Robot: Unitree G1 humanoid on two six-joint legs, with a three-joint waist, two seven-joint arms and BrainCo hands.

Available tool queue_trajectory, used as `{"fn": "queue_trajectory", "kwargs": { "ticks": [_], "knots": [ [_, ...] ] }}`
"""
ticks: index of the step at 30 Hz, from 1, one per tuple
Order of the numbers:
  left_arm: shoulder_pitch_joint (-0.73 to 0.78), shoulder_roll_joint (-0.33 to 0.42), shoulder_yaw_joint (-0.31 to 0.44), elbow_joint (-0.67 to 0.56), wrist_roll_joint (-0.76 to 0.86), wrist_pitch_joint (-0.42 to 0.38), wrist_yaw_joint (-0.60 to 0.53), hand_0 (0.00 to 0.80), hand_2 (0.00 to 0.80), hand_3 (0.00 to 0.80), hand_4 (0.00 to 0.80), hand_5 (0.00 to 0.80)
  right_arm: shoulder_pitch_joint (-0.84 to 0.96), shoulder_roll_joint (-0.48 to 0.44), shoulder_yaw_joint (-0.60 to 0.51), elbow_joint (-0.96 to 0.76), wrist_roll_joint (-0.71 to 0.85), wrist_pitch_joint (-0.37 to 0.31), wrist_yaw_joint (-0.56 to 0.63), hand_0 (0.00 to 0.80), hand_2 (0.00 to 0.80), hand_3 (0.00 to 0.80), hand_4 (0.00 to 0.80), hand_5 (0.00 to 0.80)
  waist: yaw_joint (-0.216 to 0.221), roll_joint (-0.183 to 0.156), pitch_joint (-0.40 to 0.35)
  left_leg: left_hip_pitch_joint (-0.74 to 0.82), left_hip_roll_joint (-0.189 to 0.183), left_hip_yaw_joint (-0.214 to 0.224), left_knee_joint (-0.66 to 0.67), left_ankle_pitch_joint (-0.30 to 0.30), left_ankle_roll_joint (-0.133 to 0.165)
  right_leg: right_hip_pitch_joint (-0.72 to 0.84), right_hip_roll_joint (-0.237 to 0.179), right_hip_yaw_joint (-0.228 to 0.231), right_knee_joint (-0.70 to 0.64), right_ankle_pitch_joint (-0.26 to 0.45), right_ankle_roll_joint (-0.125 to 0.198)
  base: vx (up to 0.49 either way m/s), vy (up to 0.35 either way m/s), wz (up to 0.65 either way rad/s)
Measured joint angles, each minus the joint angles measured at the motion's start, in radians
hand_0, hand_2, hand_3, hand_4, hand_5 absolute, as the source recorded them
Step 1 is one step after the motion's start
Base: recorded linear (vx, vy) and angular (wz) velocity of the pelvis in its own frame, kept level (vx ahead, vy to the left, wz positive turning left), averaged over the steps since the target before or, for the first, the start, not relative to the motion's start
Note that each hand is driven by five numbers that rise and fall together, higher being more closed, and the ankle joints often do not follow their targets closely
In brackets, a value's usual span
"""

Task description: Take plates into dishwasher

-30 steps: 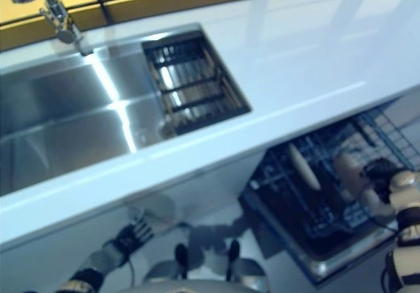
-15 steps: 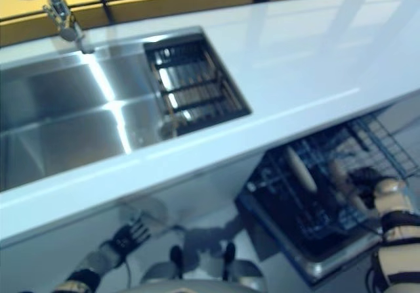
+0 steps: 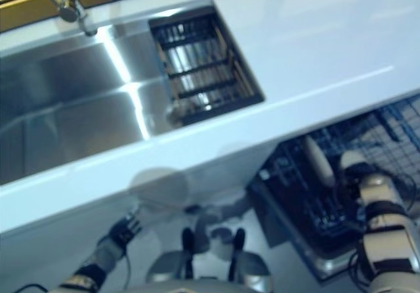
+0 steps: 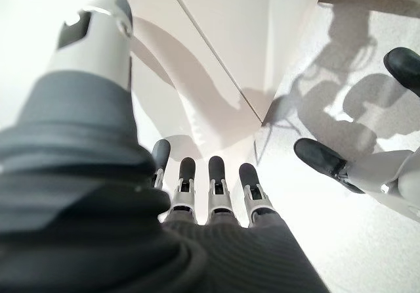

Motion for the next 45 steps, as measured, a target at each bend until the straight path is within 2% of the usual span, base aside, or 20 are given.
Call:
{"fn": "queue_trajectory", "kwargs": {
  "ticks": [1,2,3,9,17,27,32,38,45],
  "knots": [
    [-0.009,0.003,0.0,0.0,-0.012,0.007,0.008,0.0,0.0,0.0,0.0,0.0,-0.015,-0.001,0.0,0.014,0.0,0.004,-0.004,0.772,0.772,0.772,0.772,0.772,0.0,0.002,0.003,-0.011,0.0,0.0,0.0,0.003,0.0,-0.01,0.0,0.0,0.001,0.003,-0.002,-0.061,0.006,0.02],
    [-0.015,0.007,0.0,0.0,-0.026,0.012,0.013,0.0,0.0,0.0,0.0,0.0,-0.03,-0.002,0.0,0.023,0.001,0.005,-0.008,0.536,0.536,0.536,0.536,0.536,0.0,0.004,0.008,-0.018,-0.001,0.0,0.0,0.004,0.001,-0.018,0.0,0.0,0.002,0.005,-0.003,-0.048,0.011,0.0],
    [-0.02,0.008,0.0,0.0,-0.028,0.016,0.019,0.0,0.0,0.0,0.0,0.0,-0.04,-0.002,0.0,0.026,0.001,0.006,-0.009,0.0,0.0,0.0,0.0,0.0,0.0,0.006,0.015,-0.018,-0.001,0.0,0.0,0.005,0.001,-0.017,-0.001,0.0,0.002,0.005,-0.003,-0.047,0.018,0.01],
    [-0.036,0.016,-0.01,0.0,-0.035,0.041,0.032,0.0,0.0,0.0,0.0,0.0,-0.062,-0.004,0.001,0.068,0.006,0.02,-0.004,0.0,0.0,0.0,0.0,0.0,-0.003,0.016,0.033,-0.018,-0.002,0.0,-0.001,0.005,0.001,-0.018,-0.001,-0.001,0.002,0.005,-0.002,-0.014,0.031,0.0],
    [-0.045,0.021,-0.009,0.0,-0.035,0.076,0.041,0.0,0.0,0.0,0.0,0.0,-0.062,-0.049,0.0,0.07,0.009,0.0,0.02,0.0,0.0,0.0,0.0,0.0,-0.005,0.014,0.034,-0.014,-0.002,0.003,-0.001,0.004,0.001,-0.015,-0.001,0.003,0.002,0.006,-0.001,0.044,0.044,-0.01],
    [-0.034,0.047,0.009,0.0,-0.034,0.123,0.051,0.0,0.0,0.0,0.0,0.0,-0.056,-0.132,-0.04,-0.039,0.008,-0.031,0.06,0.0,0.0,0.0,0.0,0.0,-0.029,-0.024,0.038,0.036,-0.002,0.027,-0.002,-0.004,0.008,0.022,-0.001,0.028,0.002,0.004,0.006,0.085,0.078,-0.07],
    [-0.018,0.056,0.021,0.0,-0.033,0.147,0.055,0.0,0.0,0.0,0.0,0.0,-0.014,-0.179,-0.058,-0.099,-0.001,-0.03,0.076,0.0,0.0,0.0,0.0,0.0,-0.032,-0.05,0.004,0.042,-0.002,0.032,-0.002,-0.005,0.008,0.025,-0.001,0.036,0.002,0.005,0.005,0.094,0.104,-0.05],
    [0.027,0.055,0.026,0.002,-0.029,0.162,0.048,0.0,0.0,0.0,0.0,0.0,0.052,-0.186,-0.098,-0.116,0.0,-0.03,0.097,0.0,0.0,0.0,0.0,0.0,-0.033,-0.079,-0.059,0.076,-0.002,0.055,-0.002,-0.019,0.009,0.049,-0.001,0.054,0.002,0.004,0.007,0.084,0.069,-0.09],
    [0.052,0.047,0.051,0.005,-0.027,0.165,0.049,0.0,0.0,0.0,0.0,0.0,0.177,-0.175,-0.164,-0.146,0.08,-0.019,0.091,0.0,0.0,0.0,0.0,0.0,-0.044,-0.086,-0.101,0.087,-0.001,0.06,-0.005,-0.021,0.009,0.056,0.0,0.062,-0.001,0.003,0.007,0.04,0.028,-0.03]
  ]
}}
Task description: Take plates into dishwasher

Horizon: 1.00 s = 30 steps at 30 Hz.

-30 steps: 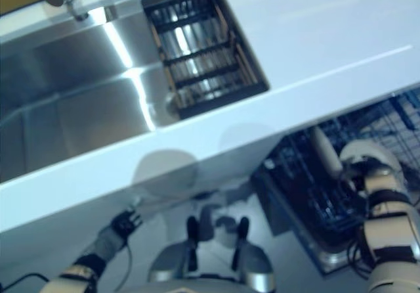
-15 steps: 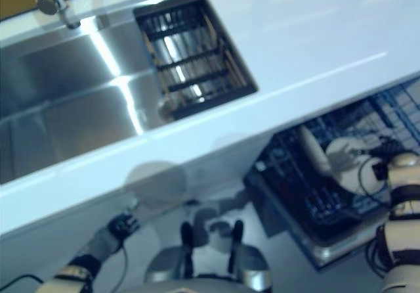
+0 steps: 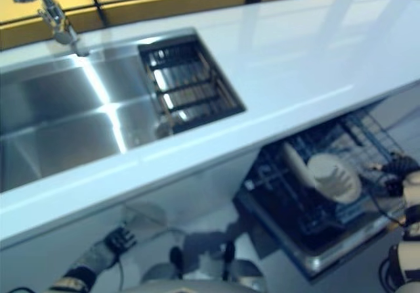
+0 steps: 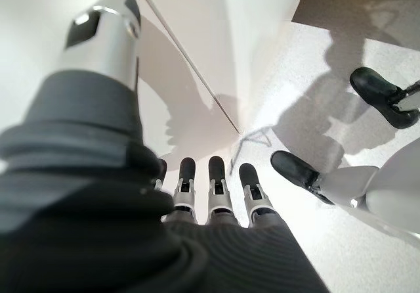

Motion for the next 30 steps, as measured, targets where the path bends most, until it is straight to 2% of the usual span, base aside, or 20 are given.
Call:
{"fn": "queue_trajectory", "kwargs": {
  "ticks": [7,10,16,22,30],
  "knots": [
    [0.026,-0.002,0.012,0.012,0.0,0.019,0.016,0.0,0.0,0.0,0.0,0.0,0.147,0.113,-0.097,-0.061,0.129,0.002,-0.103,0.0,0.0,0.0,0.0,0.0,-0.039,0.013,-0.037,0.005,0.001,0.008,0.0,0.0,-0.001,0.001,0.002,0.007,0.0,0.001,0.0,0.033,0.038,-0.03],
    [0.027,-0.015,0.039,0.02,0.001,0.021,0.019,0.0,0.0,0.0,0.0,0.0,0.221,0.173,-0.137,-0.077,0.135,-0.011,-0.149,0.0,0.0,0.0,0.0,0.0,-0.04,0.019,-0.043,0.01,0.001,0.014,0.0,-0.001,-0.001,0.002,0.002,0.012,0.0,0.001,0.001,0.016,0.027,-0.04],
    [0.029,-0.022,0.044,0.031,0.002,0.022,0.022,0.0,0.0,0.0,0.0,0.0,0.318,0.241,-0.205,-0.077,0.169,-0.04,-0.255,0.0,0.0,0.0,0.0,0.0,-0.044,0.026,-0.048,0.021,0.004,0.025,-0.001,-0.004,-0.005,0.005,0.004,0.023,-0.001,0.002,0.002,0.004,0.0,-0.05],
    [0.032,-0.022,0.067,0.061,0.006,0.02,0.017,0.0,0.0,0.0,0.0,0.0,0.362,0.305,-0.233,0.008,0.197,-0.083,-0.326,0.0,0.0,0.0,0.0,0.0,-0.072,0.028,-0.05,0.021,0.005,0.031,-0.001,-0.005,-0.005,0.002,0.005,0.028,-0.001,0.002,0.002,0.005,-0.006,-0.02],
    [0.032,-0.022,0.082,0.102,0.043,0.012,-0.019,0.0,0.0,0.0,0.0,0.0,0.396,0.365,-0.285,0.168,0.238,-0.136,-0.36,0.0,0.0,0.0,0.0,0.0,-0.083,0.032,-0.056,0.027,0.011,0.048,-0.001,-0.006,-0.008,-0.001,0.011,0.038,-0.001,0.003,0.002,-0.007,-0.014,-0.06]
  ]
}}
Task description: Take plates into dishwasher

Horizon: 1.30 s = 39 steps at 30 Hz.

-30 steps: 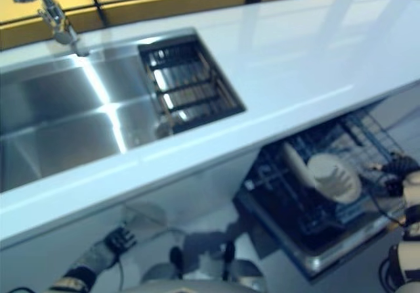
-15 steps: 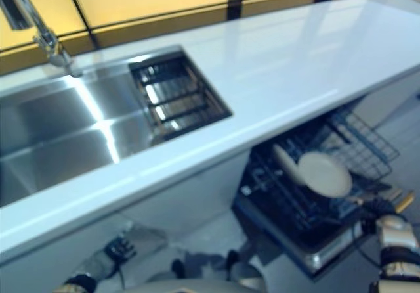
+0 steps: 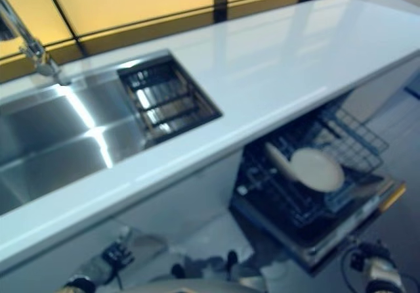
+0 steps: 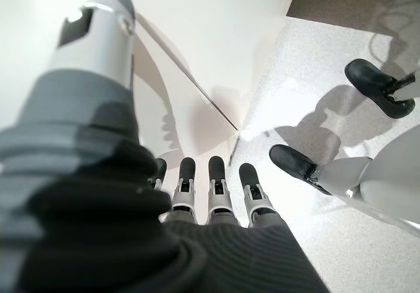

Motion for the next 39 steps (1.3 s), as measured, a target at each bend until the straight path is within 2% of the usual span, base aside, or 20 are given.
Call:
{"fn": "queue_trajectory", "kwargs": {
  "ticks": [9,14,17,20,23,28,32,33,36,39],
  "knots": [
    [-0.001,-0.023,-0.003,0.053,0.003,-0.043,-0.038,0.0,0.0,0.0,0.0,0.0,0.035,0.075,-0.022,0.081,0.134,-0.055,0.025,0.0,0.0,0.0,0.0,0.0,-0.013,0.005,-0.011,0.011,0.012,0.025,0.0,-0.007,-0.008,-0.003,0.007,0.002,0.0,-0.001,-0.001,-0.004,-0.067,-0.09],
    [-0.003,-0.059,-0.005,0.059,0.039,-0.083,-0.04,0.0,0.0,0.0,0.0,0.0,0.035,0.16,-0.022,0.083,0.313,-0.122,0.095,0.0,0.0,0.0,0.0,0.0,-0.017,0.026,-0.014,-0.006,0.011,0.032,0.0,-0.008,-0.008,-0.026,0.005,0.003,0.002,-0.002,-0.004,-0.097,-0.06,-0.06],
    [-0.019,-0.086,-0.01,0.058,0.038,-0.103,-0.038,0.0,0.0,0.0,0.0,0.0,0.015,0.188,-0.022,0.084,0.43,-0.148,0.143,0.0,0.0,0.0,0.0,0.0,-0.021,0.06,0.002,-0.034,0.007,0.035,0.001,-0.004,-0.003,-0.062,0.002,0.009,0.015,-0.002,-0.004,-0.154,-0.008,-0.04],
    [-0.029,-0.117,-0.027,0.058,0.038,-0.123,-0.038,0.0,0.0,0.0,0.0,0.0,-0.02,0.185,-0.022,0.084,0.503,-0.168,0.185,0.0,0.0,0.0,0.0,0.0,-0.04,0.11,0.028,-0.057,-0.001,0.035,0.001,-0.003,0.001,-0.084,-0.005,0.011,0.013,0.004,-0.003,-0.17,0.061,-0.01],
    [-0.059,-0.149,-0.045,0.058,0.03,-0.131,-0.041,0.0,0.0,0.0,0.0,0.0,-0.058,0.147,-0.023,0.084,0.61,-0.179,0.224,0.0,0.0,0.0,0.0,0.0,-0.049,0.172,0.075,-0.089,-0.012,0.04,0.005,0.002,0.006,-0.114,-0.016,0.017,0.013,0.016,0.004,-0.169,0.074,-0.05],
    [-0.1,-0.181,-0.048,0.059,0.016,-0.14,-0.054,0.0,0.0,0.0,0.0,0.0,-0.133,0.082,-0.026,0.086,0.747,-0.18,0.346,0.0,0.0,0.0,0.0,0.0,-0.069,0.255,0.168,-0.132,-0.025,0.056,0.005,0.009,0.014,-0.168,-0.03,0.028,0.001,0.038,0.009,-0.148,0.039,-0.18],
    [-0.138,-0.187,-0.056,0.072,-0.017,-0.149,-0.067,0.0,0.0,0.0,0.0,0.0,-0.211,0.043,-0.014,0.108,0.76,-0.183,0.399,0.0,0.0,0.0,0.0,0.0,-0.082,0.292,0.235,-0.148,-0.027,0.054,0.005,0.012,0.013,-0.194,-0.033,0.028,0.004,0.051,0.007,-0.086,0.036,-0.15],
    [-0.143,-0.187,-0.058,0.073,-0.028,-0.152,-0.068,0.0,0.0,0.0,0.0,0.0,-0.228,0.036,-0.006,0.109,0.752,-0.183,0.41,0.0,0.0,0.0,0.0,0.0,-0.095,0.296,0.253,-0.15,-0.027,0.054,0.005,0.013,0.014,-0.195,-0.034,0.028,0.004,0.052,0.006,-0.045,0.023,-0.06],
    [-0.157,-0.189,-0.065,0.083,-0.05,-0.153,-0.069,0.0,0.0,0.0,0.0,0.0,-0.25,0.018,0.025,0.108,0.741,-0.184,0.454,0.0,0.0,0.0,0.0,0.0,-0.097,0.303,0.27,-0.15,-0.028,0.053,0.0,0.011,0.011,-0.205,-0.036,0.025,0.004,0.058,0.003,-0.058,-0.021,-0.2],
    [-0.162,-0.202,-0.065,0.082,-0.051,-0.169,-0.069,0.0,0.0,0.0,0.0,0.0,-0.26,-0.004,0.062,0.096,0.717,-0.186,0.475,0.0,0.0,0.0,0.0,0.0,-0.098,0.31,0.28,-0.161,-0.028,0.029,-0.001,0.003,0.006,-0.212,-0.038,0.011,0.004,0.066,0.0,-0.044,-0.063,-0.09]
  ]
}}
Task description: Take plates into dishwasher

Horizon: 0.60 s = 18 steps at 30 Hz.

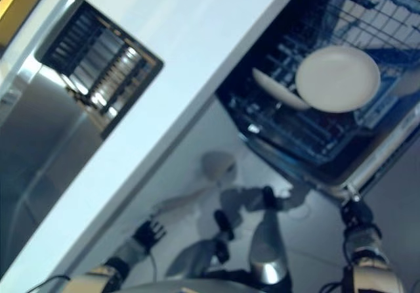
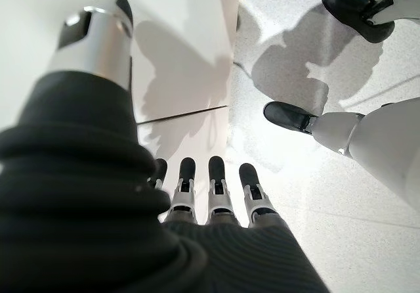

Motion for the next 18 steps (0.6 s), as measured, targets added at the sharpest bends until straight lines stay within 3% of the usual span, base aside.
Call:
{"fn": "queue_trajectory", "kwargs": {
  "ticks": [4,10,18],
  "knots": [
    [0.0,-0.012,-0.019,-0.015,0.001,-0.023,-0.007,0.0,0.0,0.0,0.0,0.0,0.015,-0.024,0.072,-0.074,-0.069,-0.004,-0.013,0.0,0.0,0.0,0.0,0.0,-0.008,-0.003,0.002,-0.002,0.002,-0.002,0.0,-0.001,0.002,-0.003,-0.002,-0.023,0.0,0.005,-0.003,-0.025,-0.074,-0.05],
    [0.006,-0.014,-0.02,-0.081,0.008,-0.024,-0.001,0.0,0.0,0.0,0.0,0.0,0.085,-0.039,0.145,-0.307,-0.135,0.02,-0.133,0.0,0.0,0.0,0.0,0.0,-0.022,-0.026,0.016,0.002,0.004,-0.025,-0.001,0.001,-0.002,0.002,-0.002,-0.05,0.0,0.014,-0.006,0.023,-0.085,-0.02],
    [0.02,-0.008,-0.017,-0.137,0.038,-0.023,0.008,0.0,0.0,0.0,0.0,0.0,0.126,-0.029,0.204,-0.47,-0.172,0.096,-0.197,0.0,0.0,0.0,0.0,0.0,-0.011,-0.116,0.005,0.039,0.01,-0.057,-0.001,0.004,-0.003,0.051,0.005,-0.071,0.0,0.012,-0.013,0.093,-0.084,0.07]
  ]
}}
